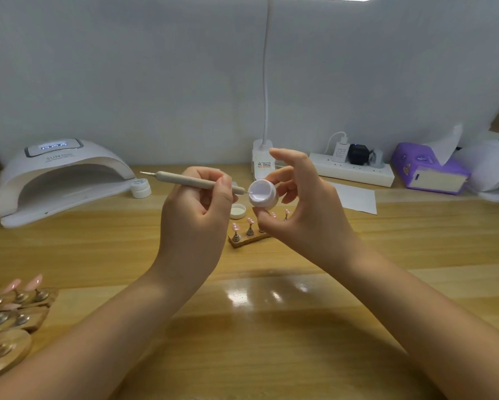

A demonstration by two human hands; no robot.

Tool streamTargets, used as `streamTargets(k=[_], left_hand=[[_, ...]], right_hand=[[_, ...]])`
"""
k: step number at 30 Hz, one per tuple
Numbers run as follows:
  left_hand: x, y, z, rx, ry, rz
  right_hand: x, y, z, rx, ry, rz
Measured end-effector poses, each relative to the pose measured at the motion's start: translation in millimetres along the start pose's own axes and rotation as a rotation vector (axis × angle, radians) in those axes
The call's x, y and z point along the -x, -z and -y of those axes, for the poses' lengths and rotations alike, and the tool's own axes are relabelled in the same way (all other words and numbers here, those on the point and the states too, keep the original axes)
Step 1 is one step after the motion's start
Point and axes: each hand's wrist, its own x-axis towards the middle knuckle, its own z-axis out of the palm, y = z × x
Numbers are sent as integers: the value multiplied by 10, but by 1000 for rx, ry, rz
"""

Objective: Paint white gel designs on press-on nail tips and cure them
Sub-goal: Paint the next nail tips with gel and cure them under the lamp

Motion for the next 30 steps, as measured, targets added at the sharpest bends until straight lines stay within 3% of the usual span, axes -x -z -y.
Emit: streamTargets(k=[30], left_hand=[[-12, 13, -41, 79, 10, -51]], right_hand=[[-42, 68, -252, 32, -53, -48]])
